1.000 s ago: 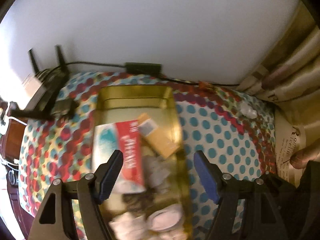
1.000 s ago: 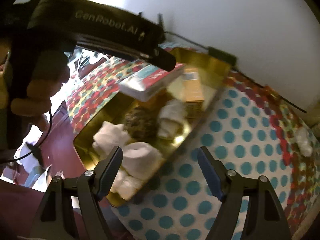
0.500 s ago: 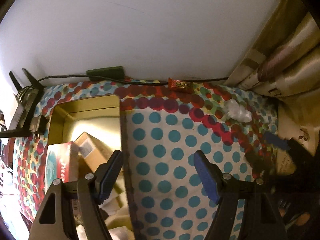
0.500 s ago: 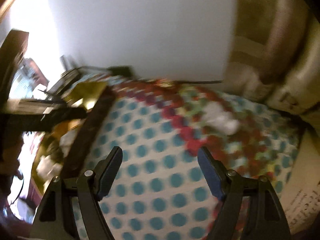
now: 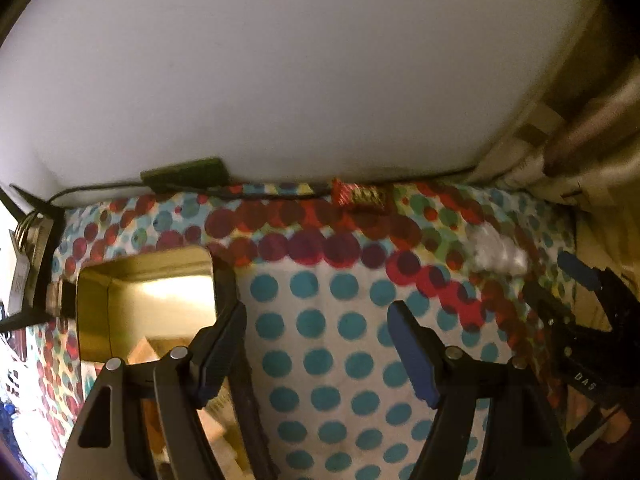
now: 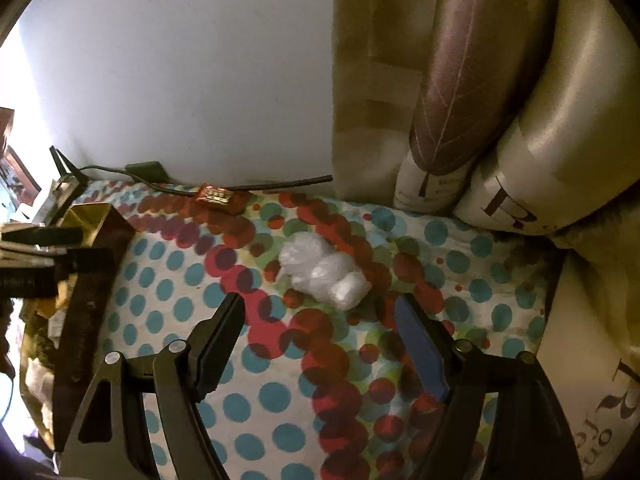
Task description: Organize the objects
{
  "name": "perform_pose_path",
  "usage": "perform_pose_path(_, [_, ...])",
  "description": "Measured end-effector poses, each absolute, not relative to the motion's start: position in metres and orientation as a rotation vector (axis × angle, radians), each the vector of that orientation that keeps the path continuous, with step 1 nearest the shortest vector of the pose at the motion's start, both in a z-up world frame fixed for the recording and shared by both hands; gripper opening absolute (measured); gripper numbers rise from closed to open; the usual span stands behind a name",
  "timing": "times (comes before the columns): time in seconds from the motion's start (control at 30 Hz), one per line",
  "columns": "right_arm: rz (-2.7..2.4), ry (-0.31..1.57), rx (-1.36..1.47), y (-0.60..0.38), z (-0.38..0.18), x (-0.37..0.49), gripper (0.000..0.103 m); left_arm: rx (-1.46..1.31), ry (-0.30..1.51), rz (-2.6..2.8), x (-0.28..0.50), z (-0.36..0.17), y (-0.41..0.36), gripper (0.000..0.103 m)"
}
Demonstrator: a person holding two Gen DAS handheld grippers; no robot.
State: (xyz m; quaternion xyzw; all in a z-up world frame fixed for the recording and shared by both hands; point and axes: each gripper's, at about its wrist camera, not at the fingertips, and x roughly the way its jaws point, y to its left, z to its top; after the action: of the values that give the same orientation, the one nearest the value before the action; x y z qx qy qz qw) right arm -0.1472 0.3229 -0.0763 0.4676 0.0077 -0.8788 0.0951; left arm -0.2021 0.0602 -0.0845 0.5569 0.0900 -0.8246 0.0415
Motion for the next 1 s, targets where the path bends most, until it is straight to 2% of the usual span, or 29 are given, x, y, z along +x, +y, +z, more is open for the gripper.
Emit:
perform_pose_path(0.13, [-2.612,0.069,1.399,0.321,-0.087,-0.162,0.075,1.709,0.294,-2.524,-0.220,-0.091,0.049,0.075])
perform_pose_path(0.43, [-2.553,0.183,1.445,0.310,-0.112,-0.190,0.063,1.816,0.365,-2.521,-0.254,-0.122,0.049,0.075])
perform_pose_path(0.63, [-2.532,0.198,1.454,0.310,-0.123,-0.197,0.060,1.843,0.389,-2.502,-0.264,-0.131,0.050,0.075])
perform_pose_path(0.7, [-2.521,0.189,1.454,0.310,-0.126,-0.197,0.055,1.847,0.390,-2.497,-0.267,-0.133,0.051,0.075])
perform_pose_path(0.97, [-2.492,0.147,1.453,0.309,-0.130,-0.194,0.053,1.830,0.436,-2.552,-0.276,-0.136,0.059,0.075])
perform_pose_path(1.0, [-2.496,0.141,1.446,0.309,-0.130,-0.193,0.050,1.831,0.451,-2.553,-0.277,-0.137,0.059,0.075])
